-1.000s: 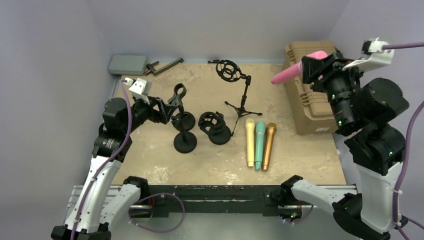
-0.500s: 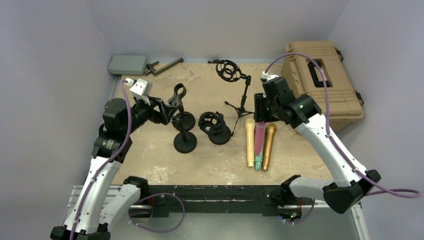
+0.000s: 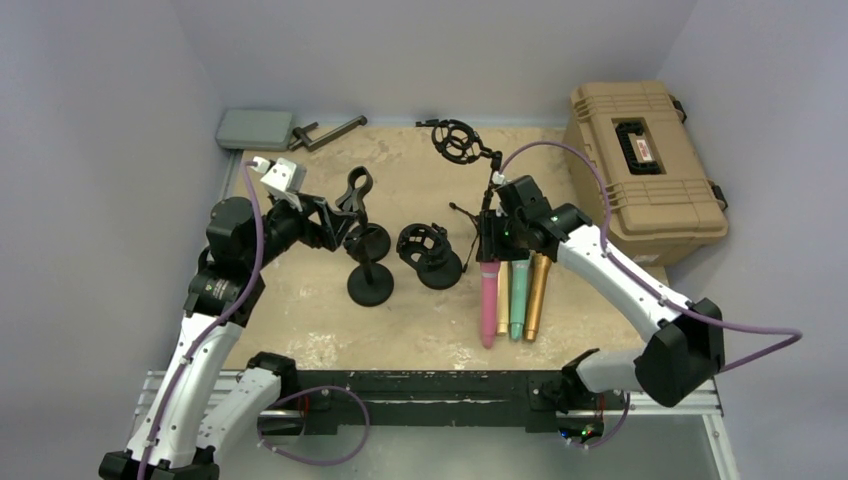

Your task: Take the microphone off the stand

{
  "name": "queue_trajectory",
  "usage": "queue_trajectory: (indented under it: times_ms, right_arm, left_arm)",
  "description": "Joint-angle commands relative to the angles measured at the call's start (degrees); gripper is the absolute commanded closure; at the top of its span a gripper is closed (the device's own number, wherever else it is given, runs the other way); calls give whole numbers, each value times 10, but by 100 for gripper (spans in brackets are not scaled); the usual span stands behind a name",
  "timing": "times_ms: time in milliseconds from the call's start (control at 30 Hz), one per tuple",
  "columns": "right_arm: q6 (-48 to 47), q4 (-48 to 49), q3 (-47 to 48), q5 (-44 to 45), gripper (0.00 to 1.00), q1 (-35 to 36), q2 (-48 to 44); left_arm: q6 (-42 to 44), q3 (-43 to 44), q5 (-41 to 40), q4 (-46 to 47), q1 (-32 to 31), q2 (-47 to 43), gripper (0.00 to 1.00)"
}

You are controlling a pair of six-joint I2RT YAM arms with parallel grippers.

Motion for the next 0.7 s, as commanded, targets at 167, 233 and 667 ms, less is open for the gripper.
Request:
queue_trajectory:
  times_ms: [167,233,667]
  right_arm:
    - [48,218,-82,117,100,1,19]
    - [55,260,-107,130,100,1,13]
    - [69,358,-151,178,95,1,66]
  left_arm:
    - [7,5,-9,13,-10,1,22]
    - [9,6,-14,11,-13,1,22]
    - [16,6,-19,9,-22,2,22]
